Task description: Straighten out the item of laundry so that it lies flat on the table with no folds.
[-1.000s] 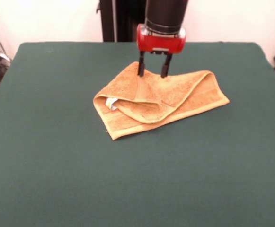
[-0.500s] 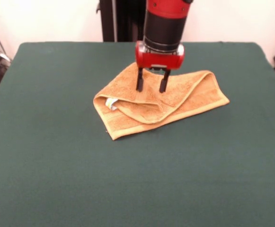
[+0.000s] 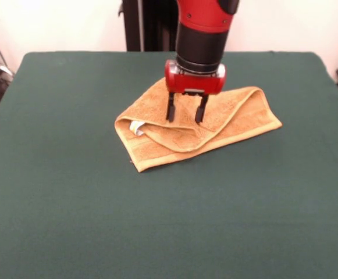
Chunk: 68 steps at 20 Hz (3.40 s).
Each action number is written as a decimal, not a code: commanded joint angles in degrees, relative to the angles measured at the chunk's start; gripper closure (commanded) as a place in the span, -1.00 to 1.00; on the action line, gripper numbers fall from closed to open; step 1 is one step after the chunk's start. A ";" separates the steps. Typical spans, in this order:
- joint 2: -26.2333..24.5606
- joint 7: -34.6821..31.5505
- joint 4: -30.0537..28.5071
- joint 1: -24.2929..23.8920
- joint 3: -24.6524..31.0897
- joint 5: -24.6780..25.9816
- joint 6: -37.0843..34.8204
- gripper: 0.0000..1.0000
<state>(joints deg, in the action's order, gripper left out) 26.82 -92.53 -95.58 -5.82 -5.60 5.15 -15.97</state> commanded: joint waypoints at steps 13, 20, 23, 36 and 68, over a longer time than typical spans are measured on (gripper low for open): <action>-7.59 -4.61 3.50 -3.31 9.97 -0.28 -1.35 -1.00; -7.87 -4.63 3.52 -3.32 10.15 0.62 -0.79 -1.00; -8.10 -5.08 3.35 -3.38 10.18 0.39 -0.56 -1.00; -8.27 -4.52 3.76 -3.59 10.67 0.72 -0.76 1.00; 0.34 0.06 -9.62 -12.87 18.91 8.39 -4.36 1.00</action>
<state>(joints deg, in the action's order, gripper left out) 30.65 -92.53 -101.81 -18.75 5.67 11.20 -15.99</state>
